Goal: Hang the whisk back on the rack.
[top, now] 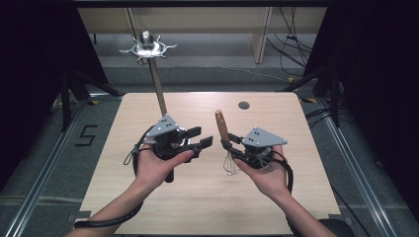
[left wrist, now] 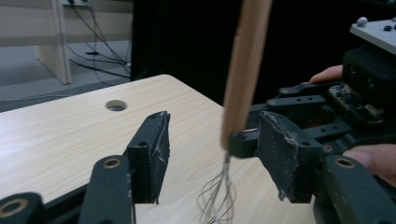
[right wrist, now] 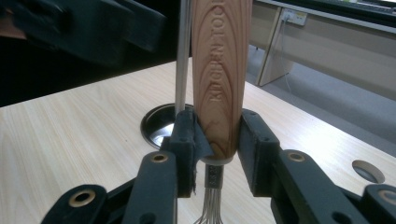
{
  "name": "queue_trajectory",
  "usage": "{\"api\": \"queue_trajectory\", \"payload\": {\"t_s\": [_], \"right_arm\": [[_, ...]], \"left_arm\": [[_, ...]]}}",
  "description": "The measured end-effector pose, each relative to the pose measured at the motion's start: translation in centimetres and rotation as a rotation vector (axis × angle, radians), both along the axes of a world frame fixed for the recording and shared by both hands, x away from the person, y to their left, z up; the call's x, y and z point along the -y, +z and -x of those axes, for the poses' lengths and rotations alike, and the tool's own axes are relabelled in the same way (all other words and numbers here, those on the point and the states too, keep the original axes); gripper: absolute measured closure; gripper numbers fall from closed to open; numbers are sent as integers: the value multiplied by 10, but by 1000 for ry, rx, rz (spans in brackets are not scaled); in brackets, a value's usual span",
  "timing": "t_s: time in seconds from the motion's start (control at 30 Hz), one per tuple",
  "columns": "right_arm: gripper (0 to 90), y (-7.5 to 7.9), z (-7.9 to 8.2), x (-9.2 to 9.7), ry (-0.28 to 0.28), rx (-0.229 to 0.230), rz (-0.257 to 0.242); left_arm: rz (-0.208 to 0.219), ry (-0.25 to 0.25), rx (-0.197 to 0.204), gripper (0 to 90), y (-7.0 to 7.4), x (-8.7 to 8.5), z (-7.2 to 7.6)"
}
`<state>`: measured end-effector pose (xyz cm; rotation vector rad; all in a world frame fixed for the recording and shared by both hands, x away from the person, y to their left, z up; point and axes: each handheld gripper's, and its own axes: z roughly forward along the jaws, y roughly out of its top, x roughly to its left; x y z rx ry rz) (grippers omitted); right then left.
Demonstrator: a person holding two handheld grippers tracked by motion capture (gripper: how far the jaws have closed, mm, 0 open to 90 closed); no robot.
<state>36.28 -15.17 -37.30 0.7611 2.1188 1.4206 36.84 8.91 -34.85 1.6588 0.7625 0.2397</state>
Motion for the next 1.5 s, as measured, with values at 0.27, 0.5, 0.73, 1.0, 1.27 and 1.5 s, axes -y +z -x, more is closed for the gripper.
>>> {"api": "queue_trajectory", "payload": {"t_s": [0.27,0.5,0.73,1.0,1.27,1.5], "right_arm": [[700,-2,2,-1,12,-1,6],[700,-4,3,-5,16,9,5],[689,-5,4,-7,19,18,18],[536,-6,6,-10,44,38,79],[498,-10,2,-2,-26,24,64],[498,-9,3,0,-18,3,57]], "left_arm": [[4,-22,16,533,-1,21,-10],[-3,-29,46,678,-2,26,-13],[-12,-31,46,723,-1,26,-12],[-25,-33,48,723,-3,28,-13],[-36,3,75,723,4,17,-15],[-43,24,91,724,10,6,-15]]}}
